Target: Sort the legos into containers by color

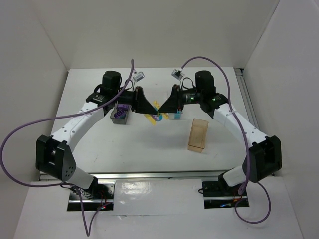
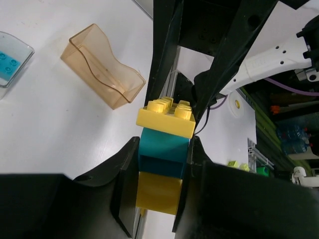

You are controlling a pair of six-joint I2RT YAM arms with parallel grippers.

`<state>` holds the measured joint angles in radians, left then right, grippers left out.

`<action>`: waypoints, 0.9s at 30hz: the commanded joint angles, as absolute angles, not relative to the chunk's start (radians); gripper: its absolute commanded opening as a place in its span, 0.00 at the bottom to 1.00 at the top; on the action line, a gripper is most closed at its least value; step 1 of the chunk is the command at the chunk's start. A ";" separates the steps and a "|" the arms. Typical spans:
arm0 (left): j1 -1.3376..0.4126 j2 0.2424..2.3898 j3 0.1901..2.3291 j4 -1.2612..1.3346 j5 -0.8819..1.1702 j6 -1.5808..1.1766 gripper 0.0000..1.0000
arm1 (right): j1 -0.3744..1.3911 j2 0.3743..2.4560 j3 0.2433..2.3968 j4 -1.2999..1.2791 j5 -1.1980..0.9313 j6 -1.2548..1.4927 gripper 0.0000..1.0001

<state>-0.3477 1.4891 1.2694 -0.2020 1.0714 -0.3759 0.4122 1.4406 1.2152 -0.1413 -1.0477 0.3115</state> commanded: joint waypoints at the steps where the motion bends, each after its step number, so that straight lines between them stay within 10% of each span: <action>1: -0.350 1.499 1.281 -0.162 1.065 -0.397 0.00 | 0.420 1.408 1.250 -0.239 -0.952 0.239 0.14; 10: -0.279 1.509 1.282 -0.199 1.055 -0.365 0.00 | 0.278 1.309 1.192 -0.253 -0.761 0.279 0.14; 18: -0.325 1.457 1.298 -0.178 0.687 -0.515 0.00 | 0.285 1.206 1.001 -0.420 0.090 0.535 0.18; 27: -0.364 1.496 1.364 -0.192 0.580 -0.552 0.00 | 0.285 1.193 0.862 -0.430 0.201 0.632 0.22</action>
<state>-0.3695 1.5009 1.3235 -0.2131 0.6449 -0.5102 0.2771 1.2129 0.8711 -0.4297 0.1062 0.5800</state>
